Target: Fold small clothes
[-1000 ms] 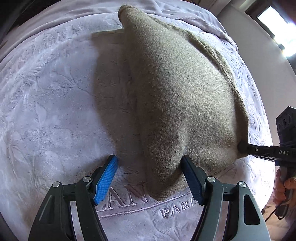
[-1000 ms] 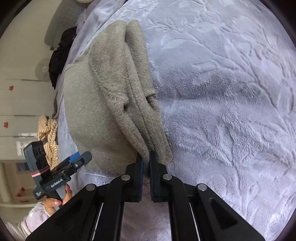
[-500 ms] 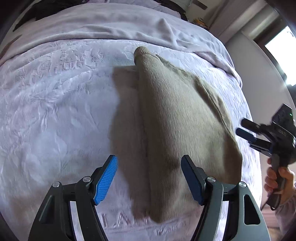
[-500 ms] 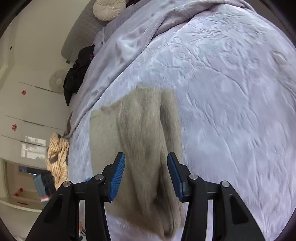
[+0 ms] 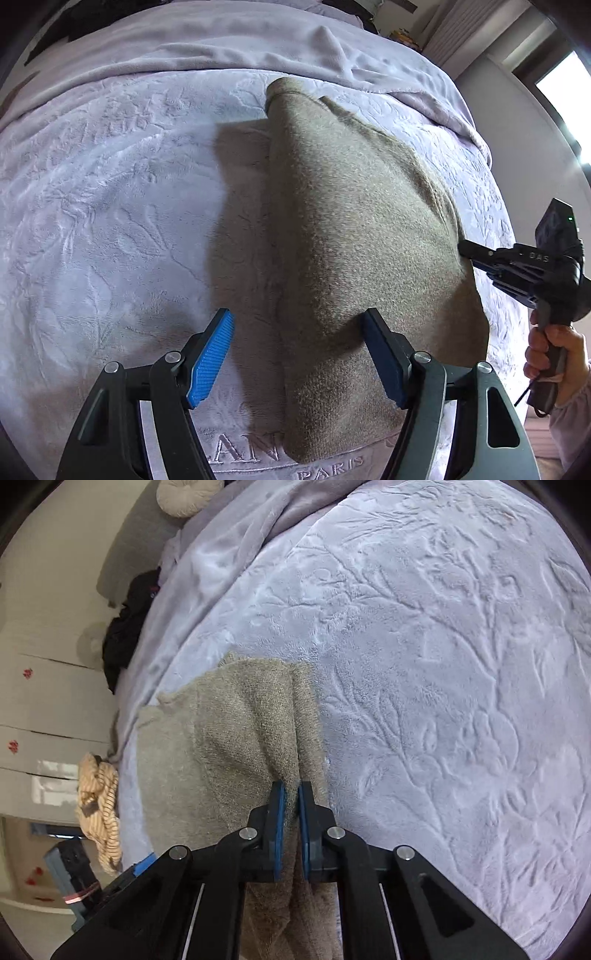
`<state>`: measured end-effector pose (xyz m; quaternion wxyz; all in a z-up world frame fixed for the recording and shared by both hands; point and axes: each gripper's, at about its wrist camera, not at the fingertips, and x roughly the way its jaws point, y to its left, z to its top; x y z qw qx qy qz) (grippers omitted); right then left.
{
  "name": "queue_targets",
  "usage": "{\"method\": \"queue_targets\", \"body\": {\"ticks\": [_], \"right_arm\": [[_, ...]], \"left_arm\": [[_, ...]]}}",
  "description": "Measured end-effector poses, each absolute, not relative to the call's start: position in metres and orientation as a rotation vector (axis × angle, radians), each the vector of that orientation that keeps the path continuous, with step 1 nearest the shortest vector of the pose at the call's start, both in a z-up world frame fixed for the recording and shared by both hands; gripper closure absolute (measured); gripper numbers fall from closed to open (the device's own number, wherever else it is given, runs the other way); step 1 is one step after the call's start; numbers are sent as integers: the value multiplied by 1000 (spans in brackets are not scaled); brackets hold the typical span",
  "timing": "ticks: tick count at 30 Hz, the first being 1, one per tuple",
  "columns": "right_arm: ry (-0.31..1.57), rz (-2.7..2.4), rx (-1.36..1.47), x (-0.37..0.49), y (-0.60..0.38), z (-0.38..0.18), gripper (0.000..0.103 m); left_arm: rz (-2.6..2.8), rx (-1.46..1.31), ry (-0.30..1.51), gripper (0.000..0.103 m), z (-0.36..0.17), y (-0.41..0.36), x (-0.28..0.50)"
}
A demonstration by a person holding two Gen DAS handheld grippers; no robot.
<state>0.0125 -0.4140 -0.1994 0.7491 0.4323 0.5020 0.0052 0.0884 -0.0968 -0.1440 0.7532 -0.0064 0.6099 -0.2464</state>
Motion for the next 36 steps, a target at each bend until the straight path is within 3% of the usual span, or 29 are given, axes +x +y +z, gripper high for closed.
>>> {"method": "queue_targets", "body": {"ticks": [12,14,15,16,19,21,24,36], "right_arm": [[1109,-25,978,-42,-423,-181,90],[1117,-29,977,-46,-423,-182,77],[1120,-29,976,-48,-422,-182,60],[1120,-27,977,-48,-421,-181,48],[1116,-15,978,-50,-417,-180,46],[1116,-6,978,-50,-415,-180,43],[1111,13,962,-47,-411,-179,22],[1098,123,897,-20,-410,-180,21]], "left_arm": [[-536,29,1341,30,-139,-92,84],[-530,36,1346,30,-138,-92,84],[-524,39,1349,27,-138,-93,84],[-510,50,1351,17,-139,-93,84],[-491,90,1330,15,-138,-96,83],[-478,105,1325,2,-139,-96,82],[-469,148,1325,0,-141,-99,81],[-579,-1,1420,0,-151,-93,96]]}}
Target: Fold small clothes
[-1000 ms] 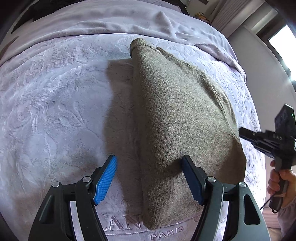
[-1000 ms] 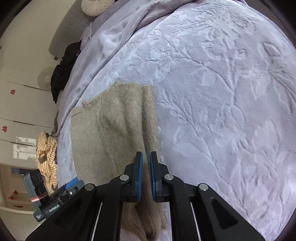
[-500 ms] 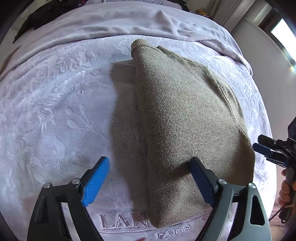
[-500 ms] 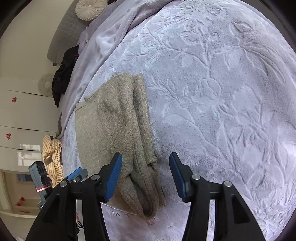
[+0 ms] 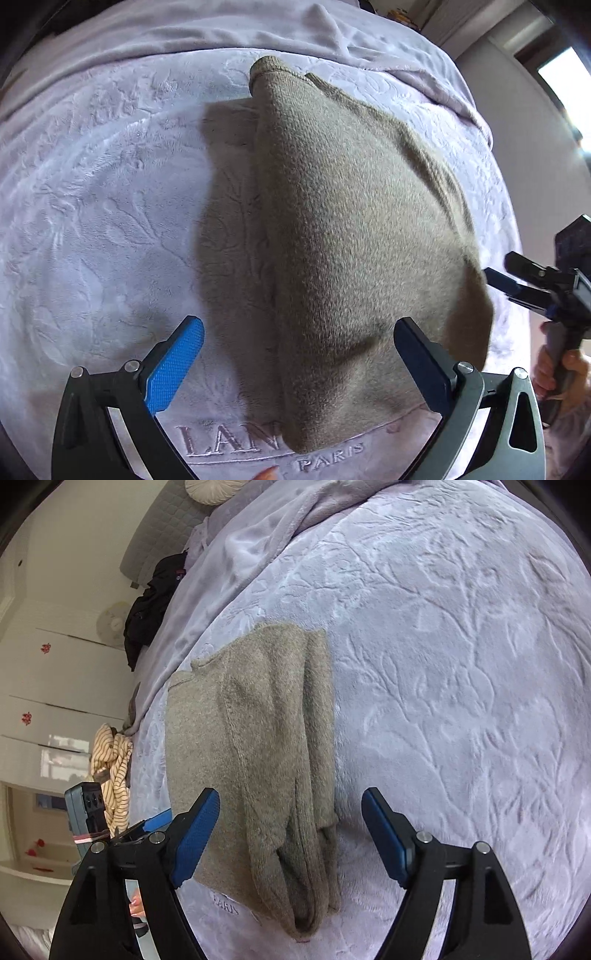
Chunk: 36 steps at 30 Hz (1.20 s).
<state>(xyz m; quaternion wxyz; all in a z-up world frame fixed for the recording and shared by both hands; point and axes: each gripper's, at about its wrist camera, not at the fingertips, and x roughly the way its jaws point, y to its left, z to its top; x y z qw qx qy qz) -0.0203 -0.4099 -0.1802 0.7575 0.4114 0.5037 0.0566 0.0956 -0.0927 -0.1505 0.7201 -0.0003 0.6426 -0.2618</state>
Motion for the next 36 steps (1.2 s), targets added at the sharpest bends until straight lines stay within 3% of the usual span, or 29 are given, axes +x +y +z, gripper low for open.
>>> {"method": "queue_targets", "body": {"ticks": [10,26,27,31,34,36], "right_arm": [[1127,243,897,24,-416,-207,21],[1151,410,935,76,-395,-237,20],[1157,396,948,78,-395,-239,22],[1158,359,1039,78,-396,-241,61],[1116,383,1052,69,-398,-230,65],[1095,396,1083,64,-400,-224,65]], "left_arm": [[-730,-26,1491,0,-174,-103,101],[-783,-8,1445,0,-189,-137,91],[-780,-17,1438,2,-187,-136,91],[-763,-51,1395,27,-176,-119,89],[-781,-83,1375,43,-165,-108,88],[-794,-103,1372,48,-157,-103,89]]}}
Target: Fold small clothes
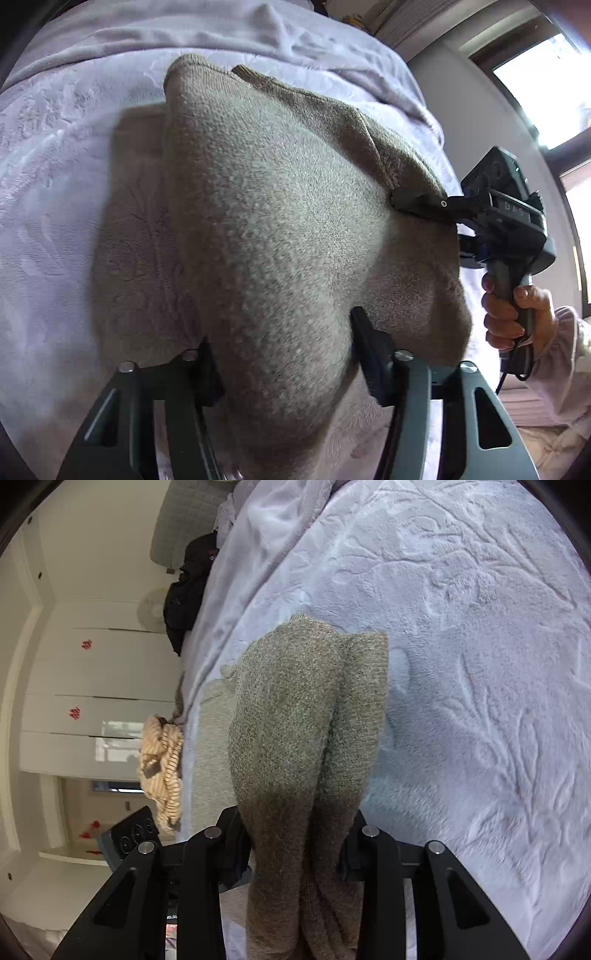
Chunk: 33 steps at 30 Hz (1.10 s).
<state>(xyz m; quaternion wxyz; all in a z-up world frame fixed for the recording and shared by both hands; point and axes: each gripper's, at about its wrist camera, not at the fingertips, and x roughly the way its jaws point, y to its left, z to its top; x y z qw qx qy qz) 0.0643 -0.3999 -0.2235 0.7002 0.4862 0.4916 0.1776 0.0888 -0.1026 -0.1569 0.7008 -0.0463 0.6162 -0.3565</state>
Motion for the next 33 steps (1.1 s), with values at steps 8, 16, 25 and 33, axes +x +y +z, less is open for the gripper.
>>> {"method": "queue_targets", "body": {"ticks": [8,16,25,33], "right_arm": [[1039,446,1188,42,-390,-181,65],[1020,475,1181,-10,-342,-140,65],[1049,491,1214,-82,-240,-152,65],[1263,323,1052,-97,-181,-206,60]], "left_arm": [[-846,-148,1345,50,-102,-77,74],[-909,-109,1343,50,-56,-29,30],[-867,-55,1414,50,-51,75,-36],[-712,39,1491,44,-105,124,-76]]}}
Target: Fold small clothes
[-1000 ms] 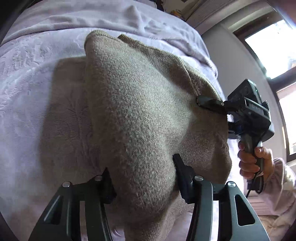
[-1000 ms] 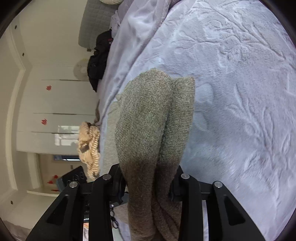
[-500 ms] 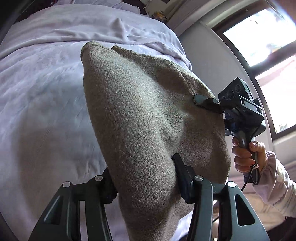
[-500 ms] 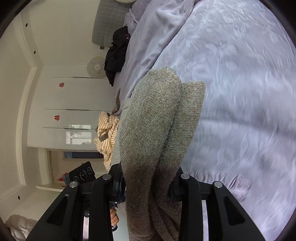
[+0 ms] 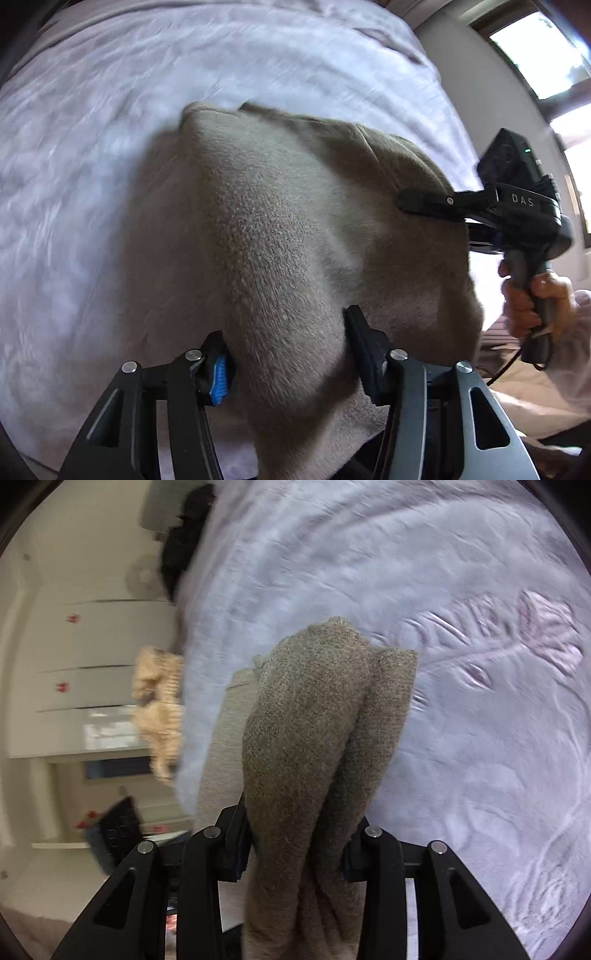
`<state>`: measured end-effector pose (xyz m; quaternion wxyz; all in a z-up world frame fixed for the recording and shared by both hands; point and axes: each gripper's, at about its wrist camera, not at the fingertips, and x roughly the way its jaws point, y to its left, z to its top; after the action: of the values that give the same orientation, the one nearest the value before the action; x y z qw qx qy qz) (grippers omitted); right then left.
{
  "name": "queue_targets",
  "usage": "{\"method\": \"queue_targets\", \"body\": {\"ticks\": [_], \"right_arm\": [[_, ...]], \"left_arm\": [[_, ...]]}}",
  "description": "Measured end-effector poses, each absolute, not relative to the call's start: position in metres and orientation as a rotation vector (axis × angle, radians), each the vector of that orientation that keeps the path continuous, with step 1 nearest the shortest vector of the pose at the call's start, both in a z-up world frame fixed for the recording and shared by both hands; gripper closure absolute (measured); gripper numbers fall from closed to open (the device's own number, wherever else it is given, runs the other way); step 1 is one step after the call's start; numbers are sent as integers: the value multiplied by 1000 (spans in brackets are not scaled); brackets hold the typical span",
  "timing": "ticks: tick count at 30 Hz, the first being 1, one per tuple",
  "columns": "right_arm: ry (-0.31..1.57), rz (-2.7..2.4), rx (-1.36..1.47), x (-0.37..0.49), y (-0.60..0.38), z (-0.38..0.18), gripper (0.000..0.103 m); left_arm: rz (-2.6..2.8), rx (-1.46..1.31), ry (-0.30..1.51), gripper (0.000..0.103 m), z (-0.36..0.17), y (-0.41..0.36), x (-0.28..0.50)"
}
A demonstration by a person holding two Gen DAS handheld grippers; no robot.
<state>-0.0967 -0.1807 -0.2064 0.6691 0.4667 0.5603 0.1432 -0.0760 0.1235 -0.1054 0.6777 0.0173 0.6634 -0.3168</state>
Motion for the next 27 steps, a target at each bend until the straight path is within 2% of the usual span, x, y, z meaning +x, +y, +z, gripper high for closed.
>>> {"method": "queue_targets", "body": {"ticks": [3,4,5,7,9,10,13,18,20,22,23,24,25,27], "right_arm": [[1319,208,947,-102,-181,-203,35],[1326,185,917,-102,-183,-198,34],[1338,158,873,-104,-184,-190,34],[1356,118,816,-112,-186,-174,34],[1343,124,811,-133,-190,-163,34],[1330,142,821,-141,-189,-155,34],[1316,210,838,-156,-175,-141,34],[1361,296,854,-166,-135,-145,34],[1367,291,829,-165,-125,-146,46],[1373,284,807,-163,-120,-145,70],[1373,266,775,-164,-117,-142,76],[1374,250,749,-164,-116,-141,90],[1379,225,715,-163,-115,-142,94],[1399,170,674,-168,-116,-150,94]], "left_arm": [[-658,58,1479,34,-100,132,-79],[-638,78,1477,25,-97,134,-80],[-613,101,1466,21,-94,137,-82],[-581,128,1425,21,-83,143,-84],[-548,154,1407,4,-77,144,-83],[-516,176,1384,0,-72,144,-84],[-460,222,1331,0,-58,148,-85],[-406,259,1342,0,-70,115,-65],[-426,216,1337,0,-65,119,-63],[-433,174,1339,0,-63,122,-60],[-438,160,1341,0,-62,122,-59],[-443,152,1337,0,-60,124,-57],[-442,150,1333,0,-59,125,-57],[-450,135,1328,0,-56,128,-58]]}}
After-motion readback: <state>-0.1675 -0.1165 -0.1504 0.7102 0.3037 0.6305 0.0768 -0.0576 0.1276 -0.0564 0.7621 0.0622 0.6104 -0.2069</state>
